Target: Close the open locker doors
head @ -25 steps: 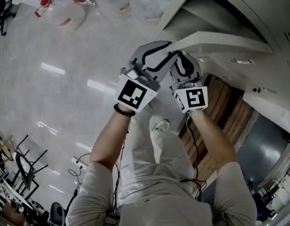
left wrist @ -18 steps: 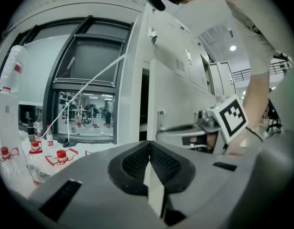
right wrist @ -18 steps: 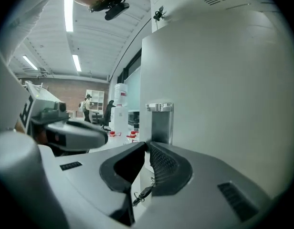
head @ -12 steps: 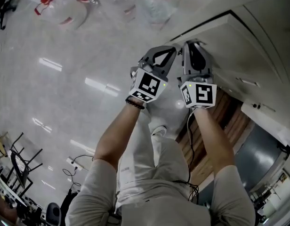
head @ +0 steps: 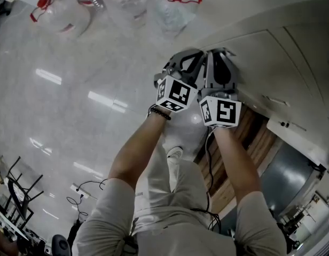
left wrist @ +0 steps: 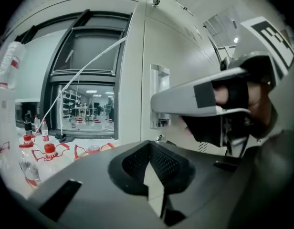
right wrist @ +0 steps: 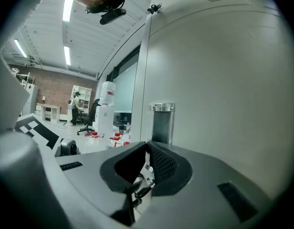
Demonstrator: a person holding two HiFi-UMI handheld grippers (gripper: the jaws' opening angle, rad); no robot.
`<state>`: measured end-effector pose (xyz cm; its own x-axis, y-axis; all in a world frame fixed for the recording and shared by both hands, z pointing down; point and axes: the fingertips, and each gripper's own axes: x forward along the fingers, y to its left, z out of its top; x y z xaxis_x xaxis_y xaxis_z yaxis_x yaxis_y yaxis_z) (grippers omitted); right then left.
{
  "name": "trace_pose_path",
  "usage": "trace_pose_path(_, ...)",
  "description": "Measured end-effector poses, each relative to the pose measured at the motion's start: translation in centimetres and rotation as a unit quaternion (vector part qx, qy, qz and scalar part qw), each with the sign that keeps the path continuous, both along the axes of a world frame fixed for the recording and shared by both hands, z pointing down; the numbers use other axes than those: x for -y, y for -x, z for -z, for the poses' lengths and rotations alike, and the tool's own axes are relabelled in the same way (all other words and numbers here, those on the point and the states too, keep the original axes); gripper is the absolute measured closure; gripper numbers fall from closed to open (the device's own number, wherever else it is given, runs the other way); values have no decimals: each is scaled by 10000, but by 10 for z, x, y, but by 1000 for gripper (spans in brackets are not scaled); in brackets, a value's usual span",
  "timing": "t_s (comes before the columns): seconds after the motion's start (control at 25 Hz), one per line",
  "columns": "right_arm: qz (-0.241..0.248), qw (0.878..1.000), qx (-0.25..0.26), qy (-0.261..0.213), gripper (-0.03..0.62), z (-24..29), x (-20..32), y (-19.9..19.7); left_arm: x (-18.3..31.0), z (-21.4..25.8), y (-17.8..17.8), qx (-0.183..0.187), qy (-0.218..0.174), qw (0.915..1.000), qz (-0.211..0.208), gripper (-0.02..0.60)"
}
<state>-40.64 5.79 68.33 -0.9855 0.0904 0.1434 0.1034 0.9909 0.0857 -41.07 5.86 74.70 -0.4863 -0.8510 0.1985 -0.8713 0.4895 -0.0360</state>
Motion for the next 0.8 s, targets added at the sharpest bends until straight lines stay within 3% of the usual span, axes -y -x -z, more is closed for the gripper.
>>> trace_pose_path(0.2, -424, 9985, -199, 276, 585, 2, 8, -13, 0, -2, 0, -96, 160, 9998, 25, 578)
trace_pose_path(0.4, -578, 9944, -495, 731, 585, 30, 18, -79, -17, 18, -9, -68, 400, 9992, -1, 578)
trace_pose_path(0.6, -633, 9904, -430, 1155, 585, 116, 51, -157, -17, 123, -65, 35, 186, 9989, -420, 578)
trace_pose_path(0.8, -766, 9878, 69, 1353, 583, 237, 109, -233, 49, 258, -161, -1, -375, 9958, -834, 578)
